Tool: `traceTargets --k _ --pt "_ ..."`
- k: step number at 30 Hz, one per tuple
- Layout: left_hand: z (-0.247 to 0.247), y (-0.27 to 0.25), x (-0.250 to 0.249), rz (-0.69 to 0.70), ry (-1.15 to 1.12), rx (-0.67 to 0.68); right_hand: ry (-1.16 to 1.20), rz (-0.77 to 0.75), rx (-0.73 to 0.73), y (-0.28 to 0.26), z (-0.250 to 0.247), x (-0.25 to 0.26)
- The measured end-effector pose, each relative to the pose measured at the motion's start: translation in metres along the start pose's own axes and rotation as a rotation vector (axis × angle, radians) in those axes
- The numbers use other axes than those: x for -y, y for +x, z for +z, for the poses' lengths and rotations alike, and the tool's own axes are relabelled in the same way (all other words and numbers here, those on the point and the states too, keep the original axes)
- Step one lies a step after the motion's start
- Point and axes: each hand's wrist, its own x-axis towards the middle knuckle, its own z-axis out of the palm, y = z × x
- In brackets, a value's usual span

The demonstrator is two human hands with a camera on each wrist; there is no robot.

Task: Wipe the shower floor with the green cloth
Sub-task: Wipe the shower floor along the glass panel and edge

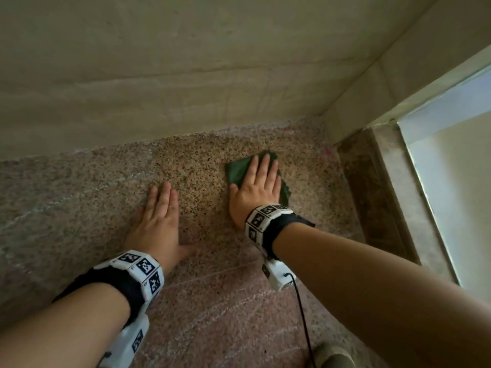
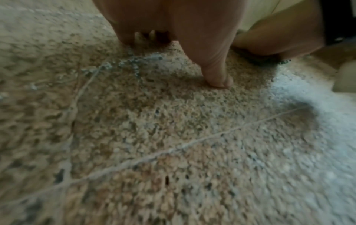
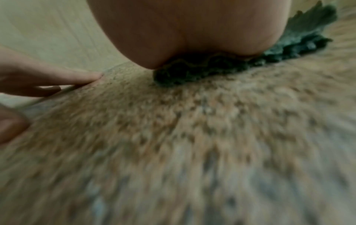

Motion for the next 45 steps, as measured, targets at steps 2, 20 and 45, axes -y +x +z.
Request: traceTargets --k 2,20,45 --pt "0.0 0.001 0.001 -0.002 0.003 0.003 -0.032 -0.046 0.008 0.018 -0.007 -0.014" --pt "0.003 0.005 0.001 -0.018 0.056 0.016 0.139 0.099 -0.056 0.062 -0.003 0.097" --pt "-0.007 0.0 -0.002 -0.027 0.076 0.127 -0.152 0.206 -0.159 0.088 -0.077 -0.083"
